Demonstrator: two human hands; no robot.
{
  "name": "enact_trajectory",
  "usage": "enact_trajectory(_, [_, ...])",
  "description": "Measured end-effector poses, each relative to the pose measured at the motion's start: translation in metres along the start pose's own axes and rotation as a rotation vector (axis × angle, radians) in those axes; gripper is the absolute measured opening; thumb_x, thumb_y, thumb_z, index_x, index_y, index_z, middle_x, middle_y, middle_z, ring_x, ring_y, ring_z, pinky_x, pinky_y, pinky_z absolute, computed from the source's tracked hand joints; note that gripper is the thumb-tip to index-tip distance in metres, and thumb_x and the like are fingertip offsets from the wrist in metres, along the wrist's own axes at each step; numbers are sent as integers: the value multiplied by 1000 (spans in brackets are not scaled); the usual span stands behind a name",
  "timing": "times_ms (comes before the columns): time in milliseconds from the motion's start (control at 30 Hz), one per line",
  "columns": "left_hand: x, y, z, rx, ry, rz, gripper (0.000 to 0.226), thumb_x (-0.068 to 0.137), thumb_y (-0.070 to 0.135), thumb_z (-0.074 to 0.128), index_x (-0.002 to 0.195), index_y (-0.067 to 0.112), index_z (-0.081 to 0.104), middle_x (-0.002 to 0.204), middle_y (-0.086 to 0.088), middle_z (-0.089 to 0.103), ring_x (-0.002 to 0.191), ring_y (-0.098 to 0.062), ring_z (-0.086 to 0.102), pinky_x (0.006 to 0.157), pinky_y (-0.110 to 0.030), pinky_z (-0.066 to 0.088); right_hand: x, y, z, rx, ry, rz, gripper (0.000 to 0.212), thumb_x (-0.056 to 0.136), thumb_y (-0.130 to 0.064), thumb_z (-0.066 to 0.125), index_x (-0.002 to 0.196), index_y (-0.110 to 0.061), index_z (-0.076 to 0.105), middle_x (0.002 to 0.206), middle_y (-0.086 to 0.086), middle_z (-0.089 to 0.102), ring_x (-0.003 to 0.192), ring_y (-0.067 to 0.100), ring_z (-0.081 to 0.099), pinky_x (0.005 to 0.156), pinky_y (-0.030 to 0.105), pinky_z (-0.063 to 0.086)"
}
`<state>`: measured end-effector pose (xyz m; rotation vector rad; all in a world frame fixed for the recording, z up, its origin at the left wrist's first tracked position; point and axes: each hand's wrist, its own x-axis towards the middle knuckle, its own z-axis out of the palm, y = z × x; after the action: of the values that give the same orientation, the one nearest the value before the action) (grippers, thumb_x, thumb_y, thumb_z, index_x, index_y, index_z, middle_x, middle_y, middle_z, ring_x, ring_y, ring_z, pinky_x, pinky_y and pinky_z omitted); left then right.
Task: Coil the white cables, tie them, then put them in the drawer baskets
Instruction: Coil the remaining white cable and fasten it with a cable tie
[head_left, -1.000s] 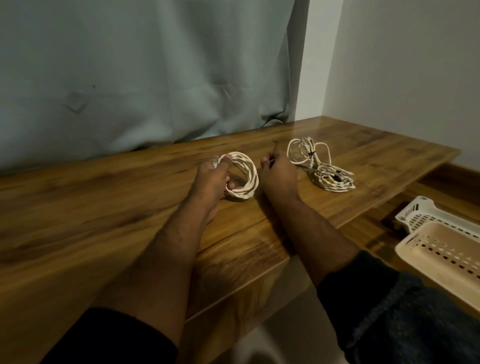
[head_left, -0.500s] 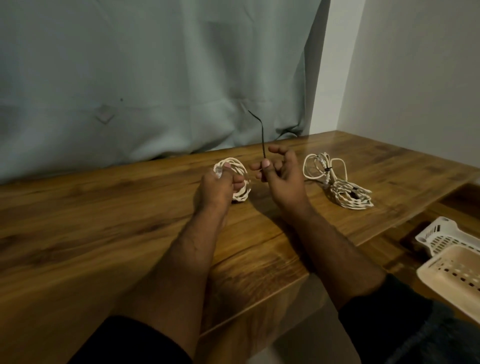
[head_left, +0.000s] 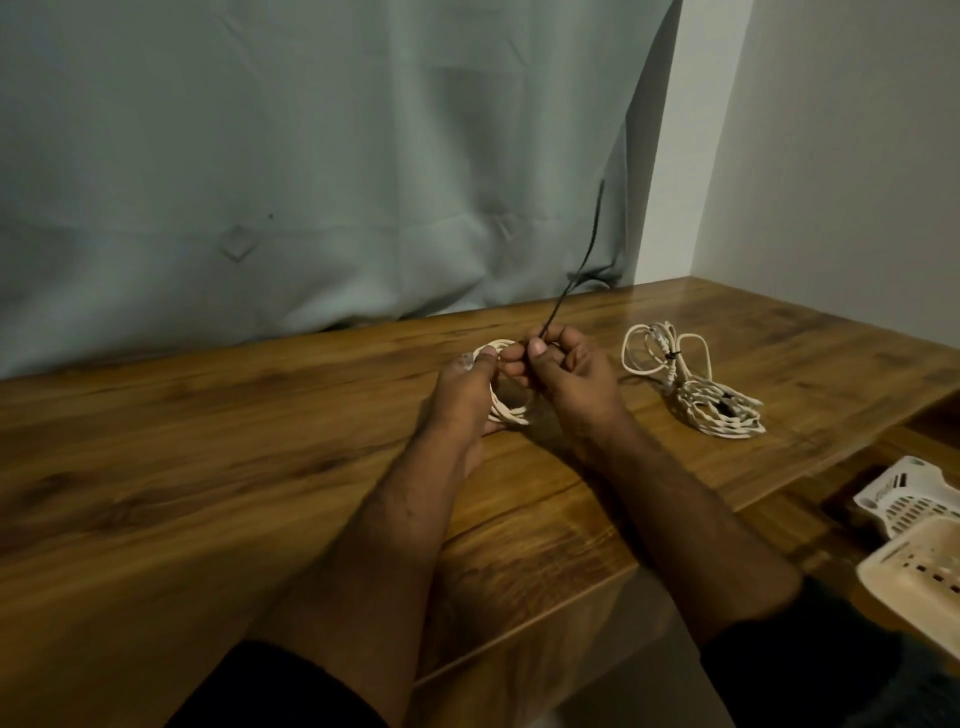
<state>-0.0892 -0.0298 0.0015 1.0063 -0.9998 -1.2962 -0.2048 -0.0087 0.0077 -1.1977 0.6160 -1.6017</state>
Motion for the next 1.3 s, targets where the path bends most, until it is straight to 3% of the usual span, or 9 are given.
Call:
enact_trajectory(133, [3, 2, -2, -48, 26, -12, 29, 106, 30, 53, 121, 12, 69, 76, 0, 74, 63, -15, 71, 70, -39, 61, -2, 2, 2, 2, -74, 3, 10, 106, -2, 45, 113, -3, 52, 89, 19, 72, 66, 17, 67, 60, 26, 56])
enact_trajectory(267, [8, -1, -5, -93, 101, -2, 32, 108, 32, 49, 123, 9, 65, 108, -16, 76, 74, -21, 74, 62, -36, 61, -3, -4, 2, -59, -84, -29, 10, 107, -2, 41, 112, -4, 50, 86, 20, 71, 60, 14, 68, 53, 21, 53])
enact_trajectory(433, [6, 2, -6, -140, 52, -16, 28, 109, 28, 48, 120, 8, 64, 81, -4, 77, 66, -18, 72, 74, -40, 62, -2, 4, -1, -302, -107, -59, 10, 107, -1, 45, 106, -7, 53, 77, 6, 73, 65, 12, 69, 62, 24, 55])
enact_trajectory(533, [1, 3, -4, -133, 23, -6, 25, 107, 33, 52, 116, 15, 66, 101, -8, 79, 95, -27, 76, 90, -50, 61, -2, 9, -5, -560, -129, -160, 16, 102, 0, 55, 100, -15, 61, 92, 3, 70, 80, 11, 67, 75, 29, 56])
enact_trajectory(633, [-3, 5, -1, -112, 50, 39, 28, 106, 33, 53, 123, 14, 65, 112, -12, 77, 105, -31, 74, 94, -53, 59, -2, 6, -8, -830, -54, -283, 6, 94, -6, 70, 97, -11, 69, 104, -1, 53, 89, -6, 55, 80, 10, 45])
enact_trajectory(800, [-5, 4, -1, 262, 49, 209, 40, 96, 57, 52, 119, 27, 64, 103, -1, 76, 95, -24, 74, 87, -55, 61, 7, 11, -15, -924, 1, -361, 11, 90, -18, 70, 97, -10, 68, 112, 5, 48, 105, 17, 54, 93, 22, 48])
enact_trajectory(967, [-8, 3, 5, 444, -41, 391, 21, 98, 43, 59, 108, 26, 66, 99, -2, 73, 91, -24, 72, 83, -50, 61, 11, 6, -18, -799, 233, -387, 5, 99, -17, 61, 102, -15, 65, 109, 6, 53, 91, 1, 56, 83, 17, 47])
enact_trajectory(1167, [-10, 3, 0, 303, -295, 206, 38, 93, 42, 69, 112, 10, 66, 67, 9, 65, 57, -7, 58, 60, -30, 49, 14, 4, -17, -426, 393, -169, 25, 103, -26, 51, 94, -12, 69, 94, 12, 70, 92, 28, 67, 88, 47, 55])
enact_trajectory(1300, [-16, 7, 2, 265, -268, 232, 10, 97, 35, 69, 102, 27, 72, 88, 3, 76, 86, -22, 73, 87, -45, 60, 8, 4, -10, -322, 294, -67, 23, 108, -21, 46, 97, -9, 62, 80, 15, 66, 67, 22, 66, 60, 33, 56])
